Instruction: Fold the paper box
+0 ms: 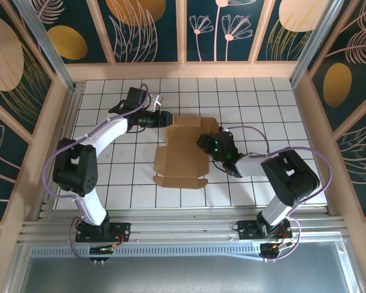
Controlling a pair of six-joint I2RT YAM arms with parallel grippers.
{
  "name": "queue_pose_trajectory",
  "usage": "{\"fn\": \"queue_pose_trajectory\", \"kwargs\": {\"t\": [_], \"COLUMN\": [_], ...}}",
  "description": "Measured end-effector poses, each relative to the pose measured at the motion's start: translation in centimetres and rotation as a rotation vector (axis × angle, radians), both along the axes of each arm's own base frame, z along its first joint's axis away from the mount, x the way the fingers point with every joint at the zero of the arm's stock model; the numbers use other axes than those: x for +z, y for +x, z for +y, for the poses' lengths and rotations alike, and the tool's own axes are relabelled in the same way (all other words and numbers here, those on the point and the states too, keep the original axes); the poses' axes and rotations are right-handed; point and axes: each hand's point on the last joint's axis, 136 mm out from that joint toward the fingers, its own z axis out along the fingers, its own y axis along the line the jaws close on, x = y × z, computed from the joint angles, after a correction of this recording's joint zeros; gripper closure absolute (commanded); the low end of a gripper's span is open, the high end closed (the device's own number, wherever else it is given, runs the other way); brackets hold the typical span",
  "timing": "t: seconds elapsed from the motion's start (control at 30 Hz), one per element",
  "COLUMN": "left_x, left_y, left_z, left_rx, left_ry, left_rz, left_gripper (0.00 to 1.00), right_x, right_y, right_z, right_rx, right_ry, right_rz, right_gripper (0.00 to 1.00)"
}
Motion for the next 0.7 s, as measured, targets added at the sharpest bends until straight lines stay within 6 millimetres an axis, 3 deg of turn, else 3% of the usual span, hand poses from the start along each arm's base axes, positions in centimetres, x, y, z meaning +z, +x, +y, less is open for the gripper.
{"fn": "queue_pose_trajectory", "kwargs": {"t": [0.13,0.4,0.53,0.7], "left_x": [-0.1,-0.1,-0.1,-0.1], "left_y": [-0.1,-0.1,0.1,0.2], "left_z": [0.0,0.0,0.1,0.2], "left_rx": [-0.002,-0.002,0.004,0.007], "left_ry": [-0.002,-0.001,0.001,0.001], "left_rz": [0.003,0.002,-0.001,-0.004], "left_gripper": [0.44,0.44,0.44,0.44], "right_x": [-0.2,-3.0,-2.9,-2.0], "right_y": [0.4,0.3,0.2,-0.3], "right_z": [0.5,2.1,3.1,5.6], "right_rx": [0.026,0.096,0.121,0.191], "right_ry": [0.0,-0.023,-0.015,-0.039], "right_rz": [-0.044,-0.035,-0.058,-0.106], "right_gripper": [0.54,0.58,0.57,0.57]}}
